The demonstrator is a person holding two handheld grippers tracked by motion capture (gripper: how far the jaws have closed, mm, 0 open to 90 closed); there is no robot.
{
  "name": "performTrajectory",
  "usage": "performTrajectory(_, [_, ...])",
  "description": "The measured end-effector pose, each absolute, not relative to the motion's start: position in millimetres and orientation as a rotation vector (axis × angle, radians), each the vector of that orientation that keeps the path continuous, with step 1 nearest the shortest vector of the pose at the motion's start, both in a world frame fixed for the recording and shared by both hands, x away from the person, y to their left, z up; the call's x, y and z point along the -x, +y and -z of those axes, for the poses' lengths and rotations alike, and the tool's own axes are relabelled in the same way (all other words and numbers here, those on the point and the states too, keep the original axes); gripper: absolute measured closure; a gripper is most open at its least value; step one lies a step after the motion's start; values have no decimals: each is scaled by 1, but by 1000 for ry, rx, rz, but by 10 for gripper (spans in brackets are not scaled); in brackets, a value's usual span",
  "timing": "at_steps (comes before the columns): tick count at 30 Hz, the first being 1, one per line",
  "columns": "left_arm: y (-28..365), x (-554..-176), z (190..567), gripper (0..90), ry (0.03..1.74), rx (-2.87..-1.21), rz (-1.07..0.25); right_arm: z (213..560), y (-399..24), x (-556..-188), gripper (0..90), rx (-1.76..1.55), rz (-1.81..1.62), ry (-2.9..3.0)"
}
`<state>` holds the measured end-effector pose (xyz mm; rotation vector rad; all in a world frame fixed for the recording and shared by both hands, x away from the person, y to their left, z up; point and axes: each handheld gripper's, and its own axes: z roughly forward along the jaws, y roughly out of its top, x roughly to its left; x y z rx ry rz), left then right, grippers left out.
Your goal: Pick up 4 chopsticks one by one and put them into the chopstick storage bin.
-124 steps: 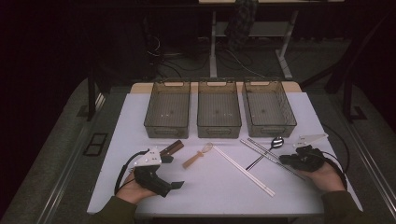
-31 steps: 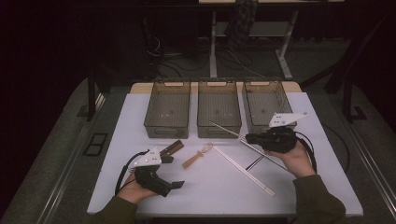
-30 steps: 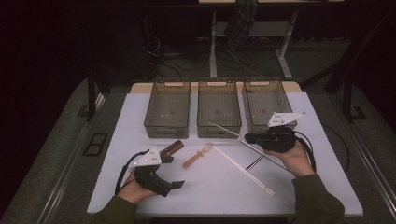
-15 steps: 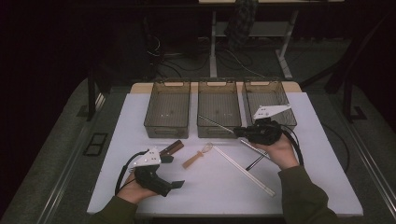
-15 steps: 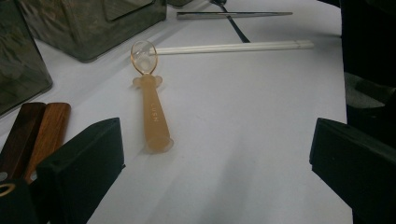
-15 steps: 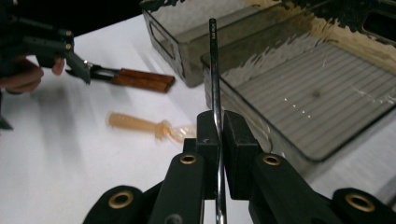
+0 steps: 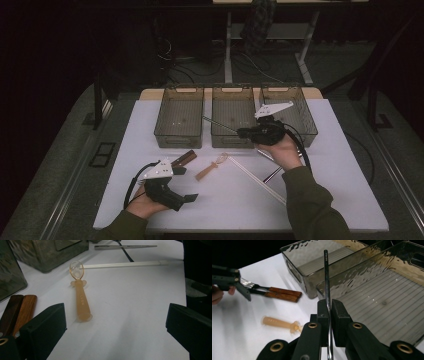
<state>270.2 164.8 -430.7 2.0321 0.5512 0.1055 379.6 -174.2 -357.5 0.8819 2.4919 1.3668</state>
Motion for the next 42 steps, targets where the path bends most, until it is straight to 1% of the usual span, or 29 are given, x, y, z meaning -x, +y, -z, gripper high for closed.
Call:
performTrajectory(25, [165, -270, 430, 14, 543, -2027, -98, 351, -122, -418, 852, -938, -1327, 2494])
performTrajectory(33, [165, -270, 429, 14, 533, -2026, -94, 345, -99, -434, 851, -942, -1295, 2496])
performTrajectory(42, [165, -269, 429, 14, 530, -2018, -85, 350, -73, -455, 851, -979, -1241, 2495])
